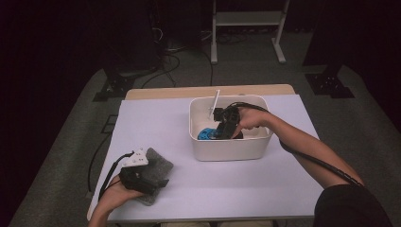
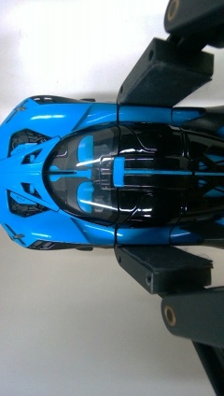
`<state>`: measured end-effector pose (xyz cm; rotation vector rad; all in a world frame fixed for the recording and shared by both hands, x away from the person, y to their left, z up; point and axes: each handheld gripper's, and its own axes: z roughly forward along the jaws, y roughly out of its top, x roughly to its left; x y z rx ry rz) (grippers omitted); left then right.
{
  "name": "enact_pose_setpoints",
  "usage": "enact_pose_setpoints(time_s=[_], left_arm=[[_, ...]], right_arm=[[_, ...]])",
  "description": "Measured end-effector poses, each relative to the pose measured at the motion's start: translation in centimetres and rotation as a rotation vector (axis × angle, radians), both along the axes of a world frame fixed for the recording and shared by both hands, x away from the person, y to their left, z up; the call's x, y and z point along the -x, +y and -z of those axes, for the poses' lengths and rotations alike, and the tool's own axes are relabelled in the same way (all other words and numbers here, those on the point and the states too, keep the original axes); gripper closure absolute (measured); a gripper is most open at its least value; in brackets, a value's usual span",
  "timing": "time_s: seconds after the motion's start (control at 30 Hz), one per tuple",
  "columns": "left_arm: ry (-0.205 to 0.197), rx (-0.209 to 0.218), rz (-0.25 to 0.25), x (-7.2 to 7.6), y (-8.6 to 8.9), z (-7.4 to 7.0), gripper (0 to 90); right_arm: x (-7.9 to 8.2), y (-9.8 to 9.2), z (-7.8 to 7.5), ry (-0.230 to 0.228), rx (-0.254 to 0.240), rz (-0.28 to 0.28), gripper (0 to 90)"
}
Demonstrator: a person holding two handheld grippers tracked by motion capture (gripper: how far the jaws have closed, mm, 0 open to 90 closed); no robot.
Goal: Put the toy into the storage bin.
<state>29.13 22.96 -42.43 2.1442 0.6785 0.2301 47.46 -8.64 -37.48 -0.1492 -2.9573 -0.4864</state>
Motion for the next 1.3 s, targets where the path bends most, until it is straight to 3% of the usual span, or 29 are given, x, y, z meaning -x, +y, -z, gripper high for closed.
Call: enact_pose_setpoints(time_s=[0.2,0.33,0.4,0.8,1.3], left_arm=[[0.002,0.0,0.001,0.0,0.0,0.0,7.6],[0.004,0.0,0.002,0.0,-0.1,0.1,7.6],[0.001,-0.007,0.006,0.0,-0.1,0.0,7.6],[0.001,-0.001,0.007,0.2,-0.3,0.0,7.6],[-0.003,-0.014,0.011,0.8,-0.2,-0.2,7.6]], right_arm=[[-0.1,0.1,0.1,0.001,0.006,0.012,25.1],[-0.4,0.0,-0.4,0.012,-0.043,0.033,25.9],[-0.6,-0.1,-1.0,-0.007,-0.037,0.037,27.0],[-0.1,-0.9,-1.6,-0.018,-0.046,0.048,26.9],[1.5,-2.9,-6.5,-0.106,-0.115,0.091,26.9]])
